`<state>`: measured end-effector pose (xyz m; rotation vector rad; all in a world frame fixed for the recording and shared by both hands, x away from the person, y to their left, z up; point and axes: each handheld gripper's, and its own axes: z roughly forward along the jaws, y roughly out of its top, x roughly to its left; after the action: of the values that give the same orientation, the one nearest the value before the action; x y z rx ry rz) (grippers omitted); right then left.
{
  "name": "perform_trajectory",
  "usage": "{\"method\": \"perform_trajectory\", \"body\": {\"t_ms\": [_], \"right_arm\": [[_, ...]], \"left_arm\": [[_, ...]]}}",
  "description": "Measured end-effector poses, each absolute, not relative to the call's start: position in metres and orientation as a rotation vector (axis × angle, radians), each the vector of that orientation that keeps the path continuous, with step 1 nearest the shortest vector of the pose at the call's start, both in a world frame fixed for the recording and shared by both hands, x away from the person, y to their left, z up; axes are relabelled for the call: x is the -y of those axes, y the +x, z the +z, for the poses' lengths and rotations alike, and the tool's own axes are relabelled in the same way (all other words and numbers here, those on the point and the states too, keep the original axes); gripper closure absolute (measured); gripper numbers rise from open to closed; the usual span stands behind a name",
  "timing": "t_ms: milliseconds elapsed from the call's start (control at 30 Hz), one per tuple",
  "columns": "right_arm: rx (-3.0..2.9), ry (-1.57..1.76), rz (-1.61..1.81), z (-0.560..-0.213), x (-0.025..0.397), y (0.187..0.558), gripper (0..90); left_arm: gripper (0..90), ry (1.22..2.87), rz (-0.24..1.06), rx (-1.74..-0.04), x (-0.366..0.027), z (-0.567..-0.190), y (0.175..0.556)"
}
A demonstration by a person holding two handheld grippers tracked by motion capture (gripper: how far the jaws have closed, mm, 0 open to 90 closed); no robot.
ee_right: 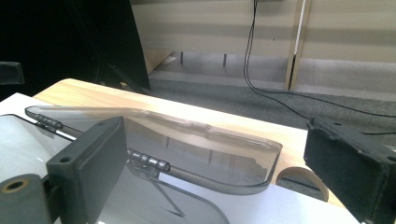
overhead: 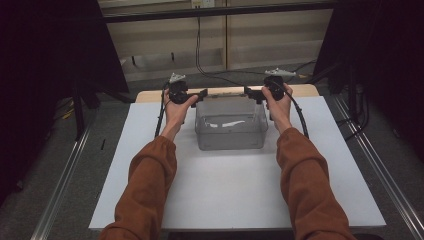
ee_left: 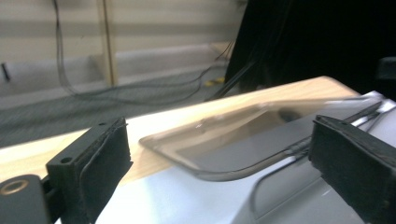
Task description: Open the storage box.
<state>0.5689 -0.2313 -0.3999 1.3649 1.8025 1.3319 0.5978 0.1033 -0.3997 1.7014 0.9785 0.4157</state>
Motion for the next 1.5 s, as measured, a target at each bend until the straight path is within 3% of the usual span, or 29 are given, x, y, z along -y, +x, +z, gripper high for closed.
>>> {"method": "perform_trajectory", "body": {"t_ms": [1100, 1500], "right_arm": [[-1.715, 1.189, 1.340, -0.394, 0.243, 0.496, 2.1], [-1.709, 1.130, 1.317, -0.390, 0.237, 0.466, 0.8]], "left_arm": [[5.3, 1.684, 0.570, -0.842, -0.123, -0.391, 0.529], [4.9, 1.652, 0.537, -0.820, -0.128, -0.390, 0.501]]}}
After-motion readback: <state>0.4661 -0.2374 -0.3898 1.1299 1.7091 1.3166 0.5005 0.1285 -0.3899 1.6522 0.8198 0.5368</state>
